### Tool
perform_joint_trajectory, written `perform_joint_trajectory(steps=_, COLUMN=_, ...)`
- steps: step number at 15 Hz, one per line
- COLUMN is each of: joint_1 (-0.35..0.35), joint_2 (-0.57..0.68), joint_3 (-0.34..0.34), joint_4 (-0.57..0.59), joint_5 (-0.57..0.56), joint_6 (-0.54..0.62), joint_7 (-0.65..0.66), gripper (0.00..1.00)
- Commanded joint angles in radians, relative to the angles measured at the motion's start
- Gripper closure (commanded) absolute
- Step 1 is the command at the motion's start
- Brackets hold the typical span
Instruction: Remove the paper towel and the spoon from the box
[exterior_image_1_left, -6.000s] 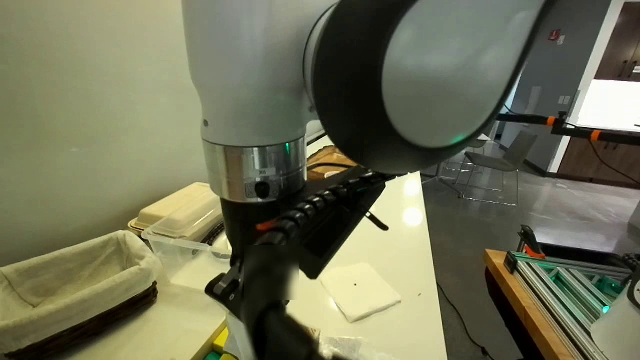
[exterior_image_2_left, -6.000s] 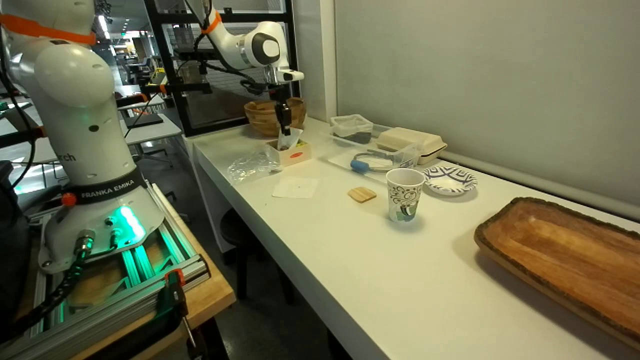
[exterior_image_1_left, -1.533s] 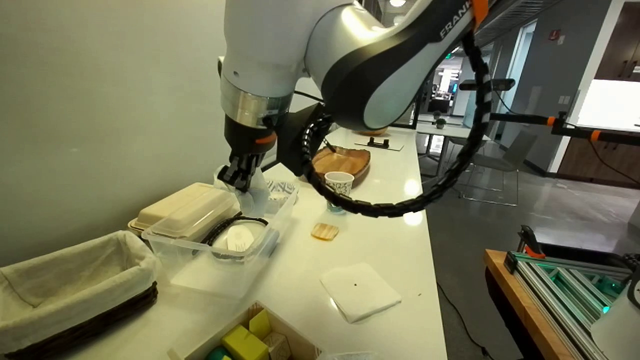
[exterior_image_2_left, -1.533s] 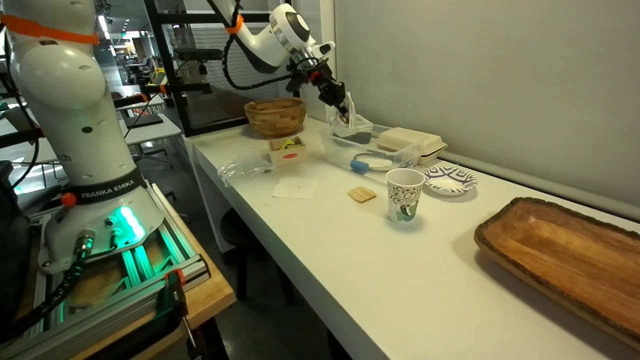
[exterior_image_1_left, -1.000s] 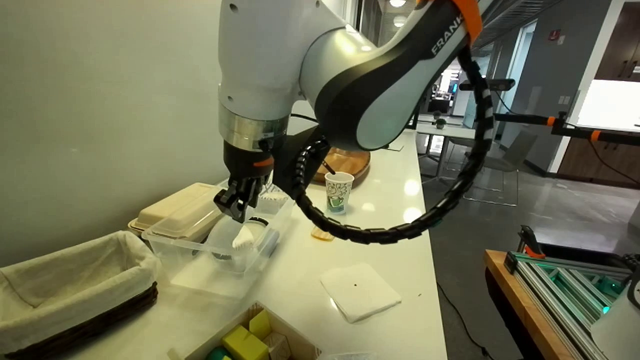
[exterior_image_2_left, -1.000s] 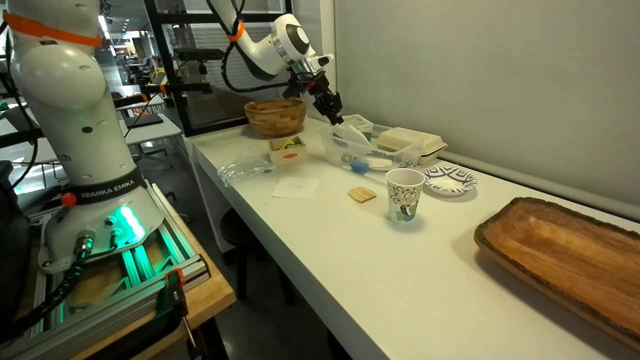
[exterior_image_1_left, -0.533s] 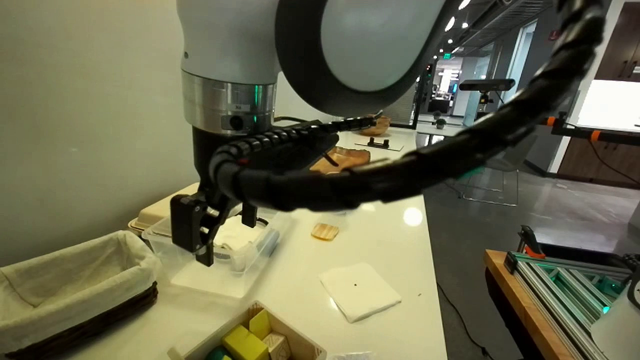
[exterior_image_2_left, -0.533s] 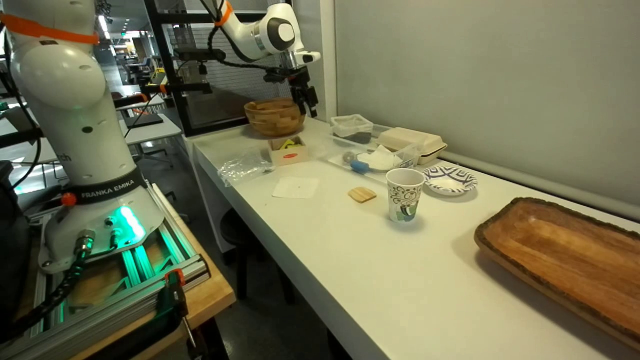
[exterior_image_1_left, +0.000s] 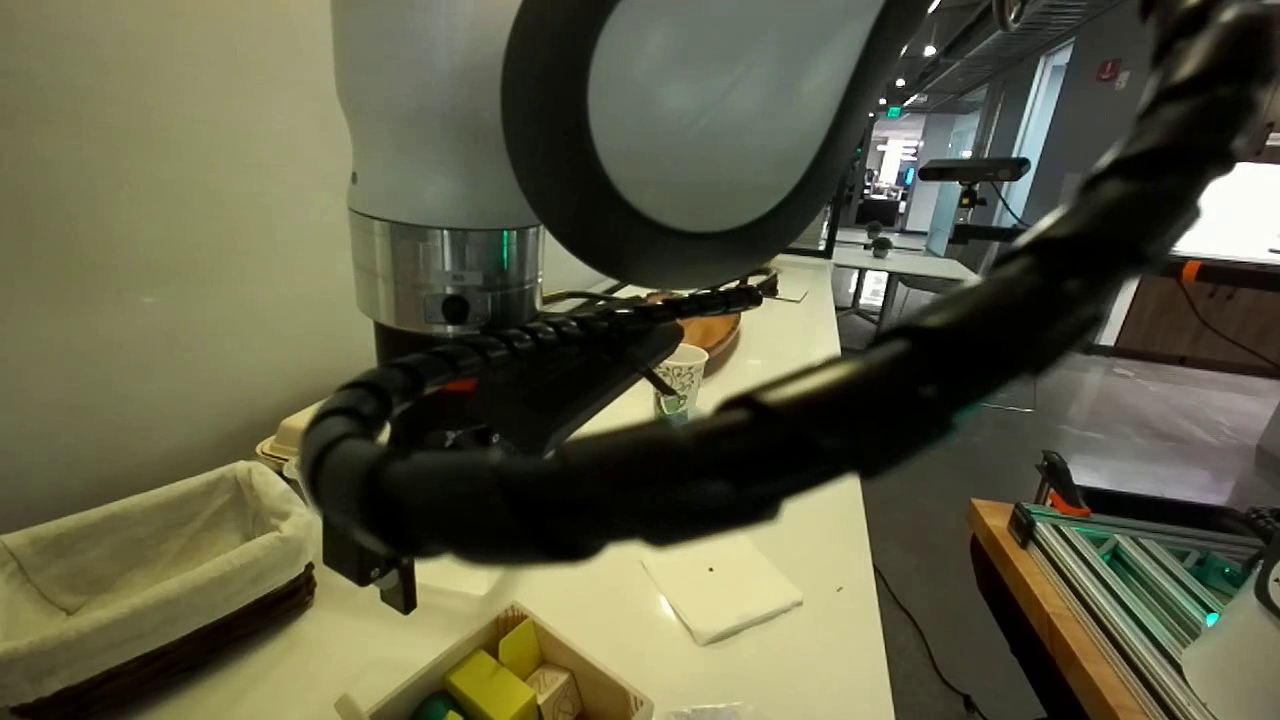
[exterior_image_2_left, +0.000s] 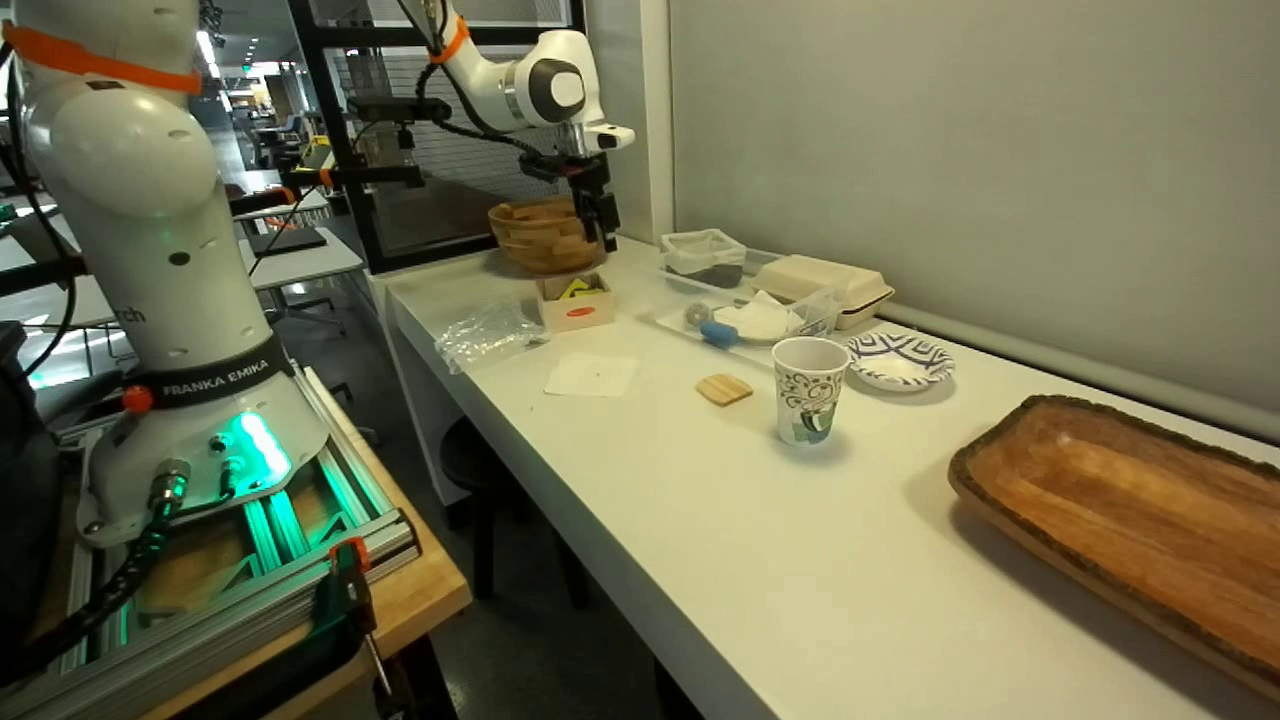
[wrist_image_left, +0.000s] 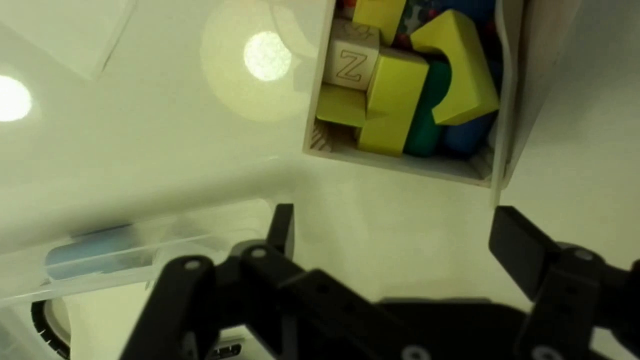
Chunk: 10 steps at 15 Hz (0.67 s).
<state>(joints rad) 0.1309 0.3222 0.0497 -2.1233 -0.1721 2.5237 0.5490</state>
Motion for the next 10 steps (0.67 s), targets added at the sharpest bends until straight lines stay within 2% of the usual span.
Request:
perform_joint_trajectory(steps=1, joint_1=0.029, joint_2=-0.001, joint_3=-0.030, joint_4=0.001, joint_5=0.015, joint_6=-0.001, joint_7=-0.011, gripper=0.00)
perform_joint_trajectory(steps=6, joint_1=0.029, joint_2=-0.003, joint_3=-0.035, joint_4=0.004, joint_5=0.014, joint_6=-0.001, joint_7=-0.011, gripper=0.00)
perform_joint_trajectory(steps=10, joint_1=-0.004, joint_2=0.020, joint_3=0.007, joint_4=-0.028, joint_5=0.111, joint_6=0.190, joint_7=-0.129, gripper=0.00)
